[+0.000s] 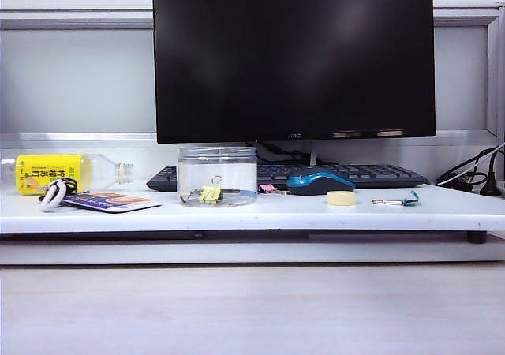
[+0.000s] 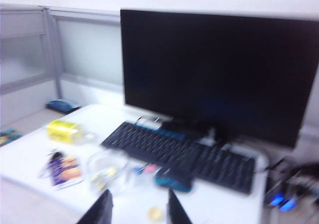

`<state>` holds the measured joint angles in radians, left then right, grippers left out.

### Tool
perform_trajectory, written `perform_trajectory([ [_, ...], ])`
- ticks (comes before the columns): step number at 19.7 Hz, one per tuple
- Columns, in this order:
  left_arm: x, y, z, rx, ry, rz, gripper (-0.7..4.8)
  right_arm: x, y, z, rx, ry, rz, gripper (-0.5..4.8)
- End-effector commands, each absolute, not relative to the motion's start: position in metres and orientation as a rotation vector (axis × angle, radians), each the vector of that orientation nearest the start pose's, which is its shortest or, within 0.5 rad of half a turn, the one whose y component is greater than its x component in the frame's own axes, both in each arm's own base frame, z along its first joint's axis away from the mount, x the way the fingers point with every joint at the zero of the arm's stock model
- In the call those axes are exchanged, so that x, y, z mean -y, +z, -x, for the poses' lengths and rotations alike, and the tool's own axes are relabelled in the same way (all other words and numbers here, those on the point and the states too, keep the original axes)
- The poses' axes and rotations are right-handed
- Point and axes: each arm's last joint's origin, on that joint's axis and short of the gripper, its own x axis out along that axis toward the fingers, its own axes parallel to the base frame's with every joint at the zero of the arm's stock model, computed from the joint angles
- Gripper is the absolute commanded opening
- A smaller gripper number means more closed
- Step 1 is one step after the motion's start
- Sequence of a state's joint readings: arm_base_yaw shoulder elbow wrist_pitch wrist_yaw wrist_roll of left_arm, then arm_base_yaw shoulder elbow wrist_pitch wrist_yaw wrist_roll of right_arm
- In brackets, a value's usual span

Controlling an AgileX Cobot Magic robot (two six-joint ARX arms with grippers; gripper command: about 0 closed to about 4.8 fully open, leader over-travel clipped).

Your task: Pick up the clips with the largest number of clips of the same color on the table and place them in a round transparent plastic box.

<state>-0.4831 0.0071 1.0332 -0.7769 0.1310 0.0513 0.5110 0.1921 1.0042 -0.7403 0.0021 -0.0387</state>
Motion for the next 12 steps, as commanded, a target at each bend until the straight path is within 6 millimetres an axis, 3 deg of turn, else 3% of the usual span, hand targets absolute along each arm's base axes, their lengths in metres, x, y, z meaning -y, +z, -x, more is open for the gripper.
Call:
perform_trajectory([
  [1, -0.022, 0.355, 0.05, 0.195, -0.612, -0.019, 0.48, 0.006, 0.37, 0.012, 0.061, 0.535, -0.039, 1.44],
  [6, -0.005, 0.323, 0.016, 0.049, -0.601, -0.035, 0.48, -0.003, 0.354, -0.003, 0.004, 0.541, -0.063, 1.44],
  [12, 0.011, 0.287, -0.014, -0.082, -0.587, 0.0, 0.52, -0.02, 0.307, -0.035, -0.15, 0.53, -0.013, 1.44],
])
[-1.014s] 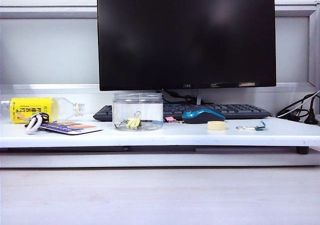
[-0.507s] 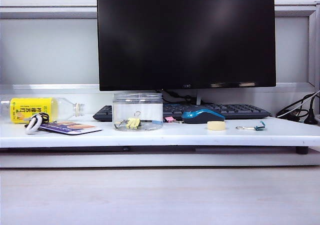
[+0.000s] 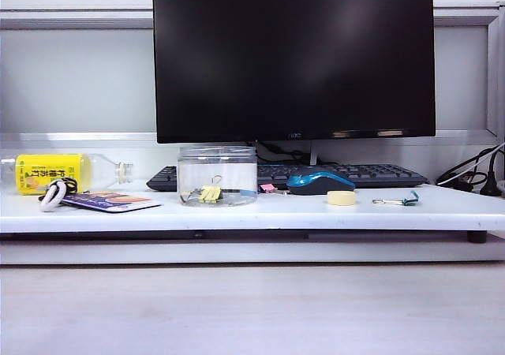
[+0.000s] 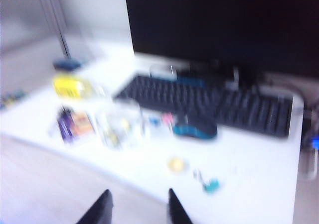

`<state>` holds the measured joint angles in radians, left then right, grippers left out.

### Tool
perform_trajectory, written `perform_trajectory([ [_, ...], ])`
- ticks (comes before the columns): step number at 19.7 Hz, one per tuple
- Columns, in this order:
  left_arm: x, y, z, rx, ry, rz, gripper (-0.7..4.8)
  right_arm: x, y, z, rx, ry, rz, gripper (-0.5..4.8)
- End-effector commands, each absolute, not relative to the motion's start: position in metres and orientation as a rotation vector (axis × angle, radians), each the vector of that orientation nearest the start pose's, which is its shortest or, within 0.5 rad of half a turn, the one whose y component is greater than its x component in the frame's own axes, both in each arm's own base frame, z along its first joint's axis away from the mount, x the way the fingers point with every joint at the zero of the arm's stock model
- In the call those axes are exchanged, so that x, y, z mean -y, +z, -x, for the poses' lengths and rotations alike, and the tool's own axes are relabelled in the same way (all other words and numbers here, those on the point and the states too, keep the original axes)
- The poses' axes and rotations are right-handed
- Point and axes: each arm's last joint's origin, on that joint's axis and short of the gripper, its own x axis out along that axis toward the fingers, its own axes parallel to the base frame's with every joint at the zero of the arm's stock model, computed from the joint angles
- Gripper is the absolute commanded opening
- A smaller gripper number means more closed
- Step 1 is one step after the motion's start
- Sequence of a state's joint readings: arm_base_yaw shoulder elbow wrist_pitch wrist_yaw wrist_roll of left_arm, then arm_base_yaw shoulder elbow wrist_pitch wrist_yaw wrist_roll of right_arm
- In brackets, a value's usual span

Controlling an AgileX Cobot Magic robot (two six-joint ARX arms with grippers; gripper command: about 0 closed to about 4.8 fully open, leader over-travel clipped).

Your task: Pick up the clips with the largest number of clips of the same color on the table and place them in a round transparent plastic box.

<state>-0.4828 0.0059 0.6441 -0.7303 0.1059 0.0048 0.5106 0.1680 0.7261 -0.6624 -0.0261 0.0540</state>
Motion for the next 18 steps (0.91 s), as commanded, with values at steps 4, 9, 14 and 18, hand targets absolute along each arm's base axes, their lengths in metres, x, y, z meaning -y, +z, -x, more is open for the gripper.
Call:
perform_trajectory([
  [4, 0.013, 0.286, -0.017, -0.076, -0.586, 0.051, 0.52, -0.027, 0.28, -0.046, -0.25, 0.525, -0.027, 1.44],
  [9, 0.016, 0.293, -0.023, 0.084, -0.59, 0.002, 0.48, -0.032, 0.279, -0.056, -0.125, 0.525, -0.05, 0.11],
  [14, 0.024, 0.269, -0.039, 0.051, -0.589, -0.074, 0.48, -0.038, 0.27, -0.068, 0.003, 0.51, -0.082, 0.1],
  [18, 0.033, 0.244, -0.056, 0.067, -0.59, -0.064, 0.48, -0.042, 0.252, -0.076, 0.005, 0.505, -0.083, 0.1],
])
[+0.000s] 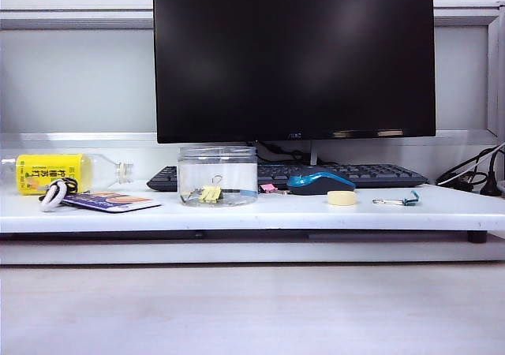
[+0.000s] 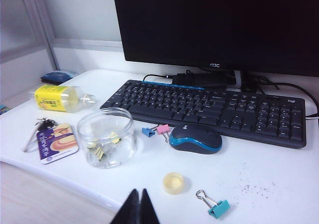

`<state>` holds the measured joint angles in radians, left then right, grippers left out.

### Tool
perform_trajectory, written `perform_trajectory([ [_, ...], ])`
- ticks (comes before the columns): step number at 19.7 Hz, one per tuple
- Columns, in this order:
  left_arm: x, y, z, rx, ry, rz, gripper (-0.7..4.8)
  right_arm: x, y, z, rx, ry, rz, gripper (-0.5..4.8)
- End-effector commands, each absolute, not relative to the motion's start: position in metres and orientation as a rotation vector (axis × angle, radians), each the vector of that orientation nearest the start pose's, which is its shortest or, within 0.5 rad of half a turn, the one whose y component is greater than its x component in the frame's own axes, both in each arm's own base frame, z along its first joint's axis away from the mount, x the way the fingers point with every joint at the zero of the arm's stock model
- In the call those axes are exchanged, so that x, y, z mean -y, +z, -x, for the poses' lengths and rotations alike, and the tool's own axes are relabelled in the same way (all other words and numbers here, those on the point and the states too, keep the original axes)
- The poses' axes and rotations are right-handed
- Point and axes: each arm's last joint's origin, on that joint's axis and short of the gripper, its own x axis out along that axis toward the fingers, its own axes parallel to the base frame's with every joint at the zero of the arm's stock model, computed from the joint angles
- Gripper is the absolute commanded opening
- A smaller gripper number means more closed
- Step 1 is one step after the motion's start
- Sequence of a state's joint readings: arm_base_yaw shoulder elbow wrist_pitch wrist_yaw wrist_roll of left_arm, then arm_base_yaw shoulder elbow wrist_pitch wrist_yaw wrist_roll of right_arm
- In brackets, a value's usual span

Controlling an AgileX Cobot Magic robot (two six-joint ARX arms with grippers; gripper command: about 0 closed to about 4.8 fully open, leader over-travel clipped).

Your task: Pick up the clips with the largest number of clips of the same color on the table and place them in a round transparent plastic box.

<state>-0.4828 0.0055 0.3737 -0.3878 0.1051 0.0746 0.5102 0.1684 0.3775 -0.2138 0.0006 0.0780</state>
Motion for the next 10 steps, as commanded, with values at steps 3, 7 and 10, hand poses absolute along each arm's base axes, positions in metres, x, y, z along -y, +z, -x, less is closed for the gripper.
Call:
perform_trajectory([
  [3, 0.038, 0.227, -0.066, 0.086, -0.588, -0.061, 0.48, -0.047, 0.23, -0.084, 0.017, 0.506, -0.086, 0.1],
  [7, 0.043, 0.202, -0.075, 0.054, -0.589, -0.089, 0.48, -0.051, 0.19, -0.092, -0.012, 0.504, -0.079, 0.11],
  [10, 0.044, 0.189, -0.078, 0.023, -0.591, -0.095, 0.49, -0.052, 0.178, -0.093, -0.043, 0.502, -0.071, 0.11],
])
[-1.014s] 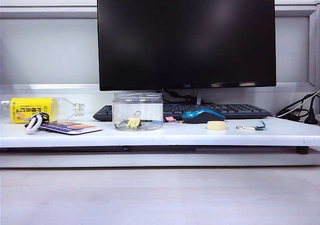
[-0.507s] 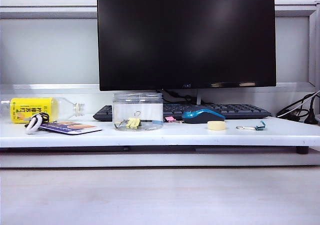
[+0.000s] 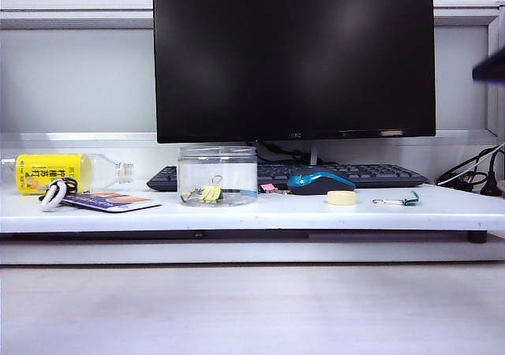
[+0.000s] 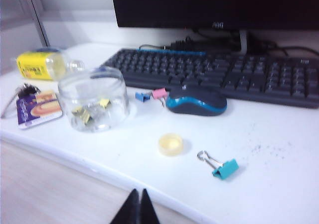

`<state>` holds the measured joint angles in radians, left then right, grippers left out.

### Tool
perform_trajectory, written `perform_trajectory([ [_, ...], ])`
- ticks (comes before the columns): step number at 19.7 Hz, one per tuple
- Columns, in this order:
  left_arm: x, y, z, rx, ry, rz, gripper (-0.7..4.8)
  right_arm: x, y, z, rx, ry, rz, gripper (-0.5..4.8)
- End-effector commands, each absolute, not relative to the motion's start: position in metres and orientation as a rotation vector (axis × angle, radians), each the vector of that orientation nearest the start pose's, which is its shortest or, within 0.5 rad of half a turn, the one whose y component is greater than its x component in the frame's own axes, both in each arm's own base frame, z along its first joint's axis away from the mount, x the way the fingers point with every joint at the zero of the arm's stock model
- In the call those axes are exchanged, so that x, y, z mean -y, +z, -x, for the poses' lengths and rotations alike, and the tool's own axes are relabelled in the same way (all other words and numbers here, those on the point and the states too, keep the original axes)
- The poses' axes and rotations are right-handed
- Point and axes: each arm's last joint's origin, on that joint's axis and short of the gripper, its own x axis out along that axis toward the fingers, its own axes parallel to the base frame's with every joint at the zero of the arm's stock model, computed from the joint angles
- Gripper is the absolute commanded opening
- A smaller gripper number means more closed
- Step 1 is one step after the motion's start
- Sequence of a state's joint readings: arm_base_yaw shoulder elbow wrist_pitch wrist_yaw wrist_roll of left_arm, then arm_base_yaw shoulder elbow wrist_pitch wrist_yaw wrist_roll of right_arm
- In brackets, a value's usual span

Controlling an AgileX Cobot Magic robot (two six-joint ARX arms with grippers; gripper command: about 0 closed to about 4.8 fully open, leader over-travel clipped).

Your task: Pick up the clips with the largest number of clips of the same color on the table and place them in a round transparent plastic box.

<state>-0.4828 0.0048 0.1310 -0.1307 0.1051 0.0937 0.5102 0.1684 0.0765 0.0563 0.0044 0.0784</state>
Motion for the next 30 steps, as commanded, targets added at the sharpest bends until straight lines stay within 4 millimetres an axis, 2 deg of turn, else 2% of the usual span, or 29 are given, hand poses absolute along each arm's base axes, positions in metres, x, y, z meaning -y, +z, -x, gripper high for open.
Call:
perform_trajectory([
  [1, 0.045, 0.186, -0.079, 0.015, -0.591, -0.096, 0.48, -0.052, 0.175, -0.093, -0.051, 0.502, -0.069, 0.11],
  [8, 0.047, 0.17, -0.082, -0.032, -0.594, -0.105, 0.48, -0.052, 0.164, -0.094, -0.094, 0.5, -0.057, 0.11],
  [15, 0.048, 0.154, -0.084, -0.083, -0.595, -0.111, 0.49, -0.051, 0.149, -0.092, -0.227, 0.492, -0.022, 0.11],
  [21, 0.048, 0.153, -0.084, -0.088, -0.595, -0.112, 0.49, -0.049, 0.14, -0.091, -0.311, 0.43, 0.01, 0.11],
  [30, 0.047, 0.15, -0.084, -0.12, -0.597, -0.119, 0.53, -0.049, 0.141, -0.091, -0.305, 0.425, 0.009, 0.13],
])
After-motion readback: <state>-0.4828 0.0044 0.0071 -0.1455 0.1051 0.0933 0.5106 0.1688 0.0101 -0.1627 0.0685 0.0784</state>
